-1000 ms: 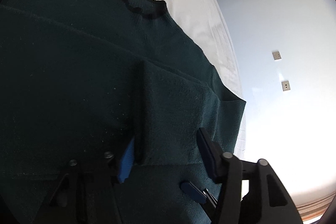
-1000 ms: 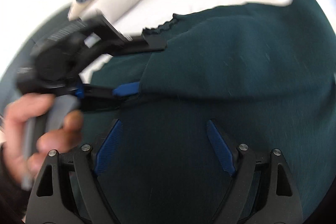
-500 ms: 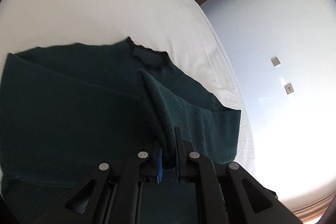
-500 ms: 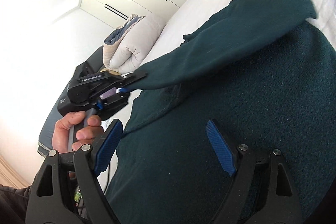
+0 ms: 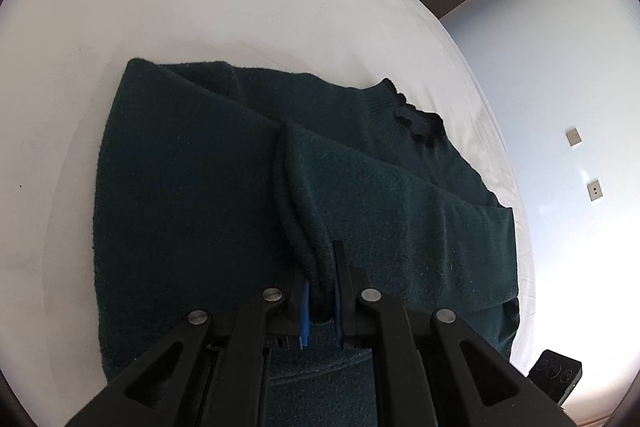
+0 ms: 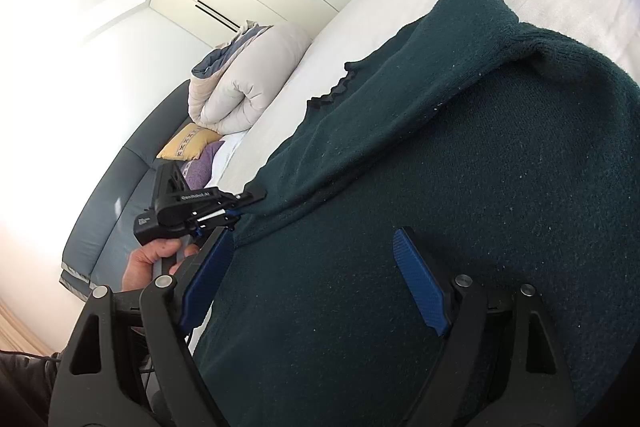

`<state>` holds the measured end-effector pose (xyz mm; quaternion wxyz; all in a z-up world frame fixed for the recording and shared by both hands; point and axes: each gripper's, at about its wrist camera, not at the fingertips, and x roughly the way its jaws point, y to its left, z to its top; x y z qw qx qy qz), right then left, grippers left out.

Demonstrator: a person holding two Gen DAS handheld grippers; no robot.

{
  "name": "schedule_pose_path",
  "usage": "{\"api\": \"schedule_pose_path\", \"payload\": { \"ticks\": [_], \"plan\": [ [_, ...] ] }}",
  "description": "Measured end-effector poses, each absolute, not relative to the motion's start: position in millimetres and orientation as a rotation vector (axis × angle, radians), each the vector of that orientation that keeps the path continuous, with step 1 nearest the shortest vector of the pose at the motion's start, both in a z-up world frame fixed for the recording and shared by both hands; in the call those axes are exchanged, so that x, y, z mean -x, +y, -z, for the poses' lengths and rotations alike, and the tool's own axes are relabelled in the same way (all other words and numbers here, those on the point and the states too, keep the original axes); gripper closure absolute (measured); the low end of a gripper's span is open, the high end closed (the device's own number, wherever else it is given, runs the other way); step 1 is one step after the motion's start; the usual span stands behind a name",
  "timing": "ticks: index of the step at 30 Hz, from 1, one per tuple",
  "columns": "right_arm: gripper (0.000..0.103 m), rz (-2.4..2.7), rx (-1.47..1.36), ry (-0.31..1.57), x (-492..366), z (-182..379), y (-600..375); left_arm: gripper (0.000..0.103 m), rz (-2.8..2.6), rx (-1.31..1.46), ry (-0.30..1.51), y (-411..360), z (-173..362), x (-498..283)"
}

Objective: Fold small clothes

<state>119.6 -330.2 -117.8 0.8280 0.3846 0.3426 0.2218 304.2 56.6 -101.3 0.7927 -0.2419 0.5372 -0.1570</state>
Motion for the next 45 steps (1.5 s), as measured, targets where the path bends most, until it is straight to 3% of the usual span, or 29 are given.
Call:
{"api": "schedule_pose_path", "payload": {
  "ticks": [19,32,40,45],
  "plan": [
    [0.022,-0.188,-1.286,0.69,-190,121,-448,0.094,0.384,0.525,1.136,46,99,-301],
    [0.021,-0.217,-1.319,0.69,-173,122,-457,0.089,0.402,0.539,1.15,50,105,-297],
    [0.021,-0.284,-1.161,0.715,-172,68,-448,0.071,0.417,0.524,1.141,43,99,-297],
    [0.021,-0.294,-1.159,0.76,-220,77,-460,0.06,0.446,0.487,1.119,38,96,-292]
  ]
}}
